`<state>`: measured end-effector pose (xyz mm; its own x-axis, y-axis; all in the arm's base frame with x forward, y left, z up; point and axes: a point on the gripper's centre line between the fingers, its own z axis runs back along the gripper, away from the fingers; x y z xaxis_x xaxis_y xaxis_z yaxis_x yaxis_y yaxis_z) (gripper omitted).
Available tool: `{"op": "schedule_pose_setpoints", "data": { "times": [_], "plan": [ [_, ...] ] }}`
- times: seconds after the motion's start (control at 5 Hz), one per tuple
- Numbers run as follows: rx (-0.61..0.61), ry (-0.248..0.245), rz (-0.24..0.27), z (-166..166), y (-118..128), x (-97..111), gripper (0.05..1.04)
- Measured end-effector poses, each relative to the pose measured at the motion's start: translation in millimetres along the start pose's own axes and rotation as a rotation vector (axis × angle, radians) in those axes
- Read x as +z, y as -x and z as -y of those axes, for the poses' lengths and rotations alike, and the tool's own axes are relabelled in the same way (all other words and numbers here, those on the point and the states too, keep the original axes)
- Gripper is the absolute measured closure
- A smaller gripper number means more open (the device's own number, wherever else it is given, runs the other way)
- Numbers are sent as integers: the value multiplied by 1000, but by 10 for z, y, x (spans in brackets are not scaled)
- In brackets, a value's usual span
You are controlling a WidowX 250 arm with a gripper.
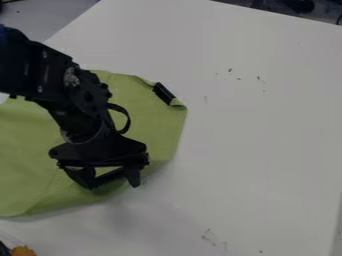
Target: Unfold the cloth from top left to bottom right
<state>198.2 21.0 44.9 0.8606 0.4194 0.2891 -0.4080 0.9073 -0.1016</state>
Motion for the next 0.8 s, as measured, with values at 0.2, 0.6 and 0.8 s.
{"op": "schedule_pose_setpoints", "data": {
  "times": [0.2, 0.6, 0.8],
  "plan": [
    [36, -58, 38, 100, 107, 154, 83],
    [-44, -109, 25, 80, 100, 169, 83],
    [-52, -99, -6, 55, 49, 146, 84]
  ]
}}
